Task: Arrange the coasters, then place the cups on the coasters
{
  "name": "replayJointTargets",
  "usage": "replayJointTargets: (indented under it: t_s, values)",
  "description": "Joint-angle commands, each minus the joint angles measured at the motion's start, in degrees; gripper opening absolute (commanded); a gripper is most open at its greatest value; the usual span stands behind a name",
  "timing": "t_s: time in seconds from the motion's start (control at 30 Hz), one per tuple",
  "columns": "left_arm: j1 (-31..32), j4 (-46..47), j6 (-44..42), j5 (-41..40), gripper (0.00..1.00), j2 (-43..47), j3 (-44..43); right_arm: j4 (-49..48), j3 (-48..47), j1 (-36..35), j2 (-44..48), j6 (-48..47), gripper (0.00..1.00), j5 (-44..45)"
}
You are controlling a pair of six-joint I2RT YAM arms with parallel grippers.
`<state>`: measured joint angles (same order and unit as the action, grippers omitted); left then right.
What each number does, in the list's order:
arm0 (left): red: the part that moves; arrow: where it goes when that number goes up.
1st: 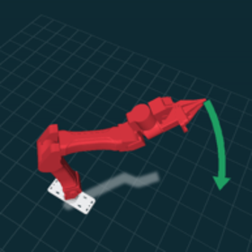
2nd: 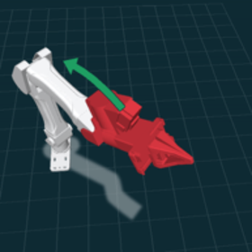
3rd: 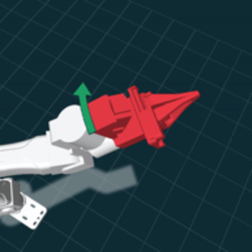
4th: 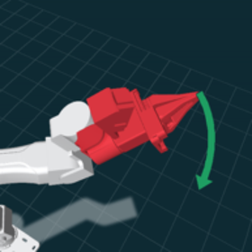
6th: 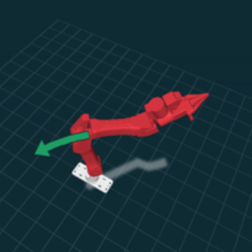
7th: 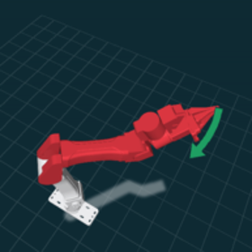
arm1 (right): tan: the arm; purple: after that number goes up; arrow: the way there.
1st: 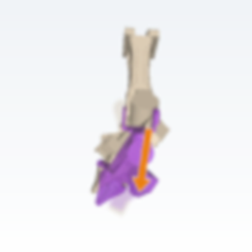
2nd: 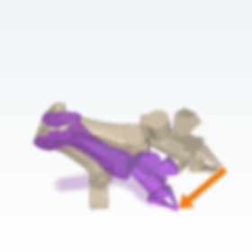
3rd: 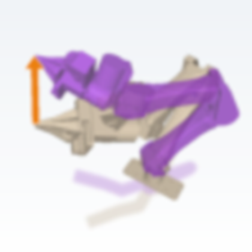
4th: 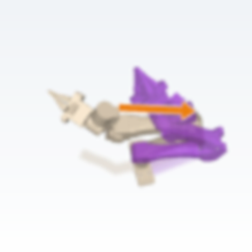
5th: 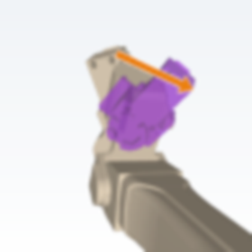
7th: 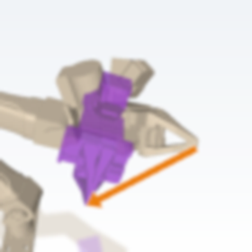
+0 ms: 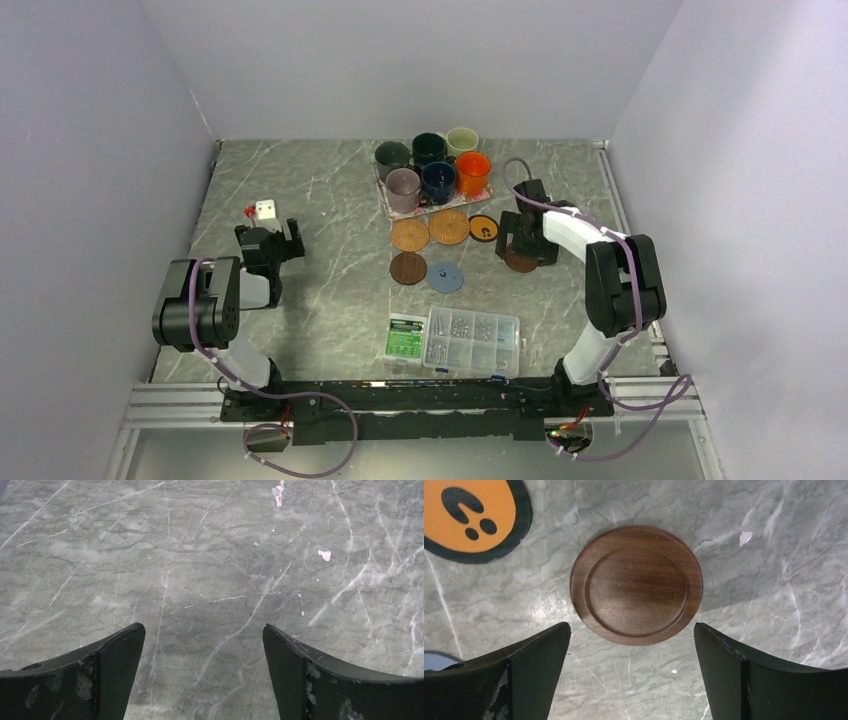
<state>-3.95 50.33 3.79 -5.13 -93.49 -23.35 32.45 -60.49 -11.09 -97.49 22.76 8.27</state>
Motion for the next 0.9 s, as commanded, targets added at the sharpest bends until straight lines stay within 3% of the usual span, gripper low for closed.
replayJointTargets:
  t_s: [0.0,0.4,0.87]
  values:
    - [-0.1,2.85,-0.61,0.9,0.94,0.05,0.06,-1.07,-2.81,-0.22,-1.28,2.13,1.0,4.36]
    - [-0.1,2.87,-0.62,0.85,0.94,0.0,0.09,-3.02,-2.06,0.22,-4.06,2.8,1.0,4.48]
    - [-0.1,2.85,-0.63,0.86,0.94,-0.02,0.06,-3.9,-0.59,5.72,-4.93,3.52,0.99,5.87]
